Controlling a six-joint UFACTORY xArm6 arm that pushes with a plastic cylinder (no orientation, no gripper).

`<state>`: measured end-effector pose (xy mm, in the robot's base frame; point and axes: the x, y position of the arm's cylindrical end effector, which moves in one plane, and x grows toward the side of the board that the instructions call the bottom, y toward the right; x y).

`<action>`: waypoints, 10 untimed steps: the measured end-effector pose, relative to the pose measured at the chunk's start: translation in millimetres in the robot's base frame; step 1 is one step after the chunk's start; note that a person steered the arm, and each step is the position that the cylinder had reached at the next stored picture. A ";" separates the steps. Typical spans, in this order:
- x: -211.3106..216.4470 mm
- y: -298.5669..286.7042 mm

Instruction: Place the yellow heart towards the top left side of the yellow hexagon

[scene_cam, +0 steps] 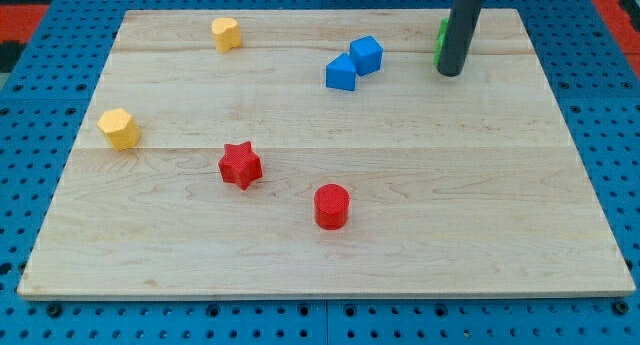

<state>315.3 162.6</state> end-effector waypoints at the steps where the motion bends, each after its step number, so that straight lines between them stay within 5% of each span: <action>1: 19.3 -12.3; 2: 62.2 -73.7; 3: 58.7 -151.5; 6: -86.8 -196.0; 9: -21.4 -392.2; 10: -58.9 -364.3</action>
<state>256.3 -201.7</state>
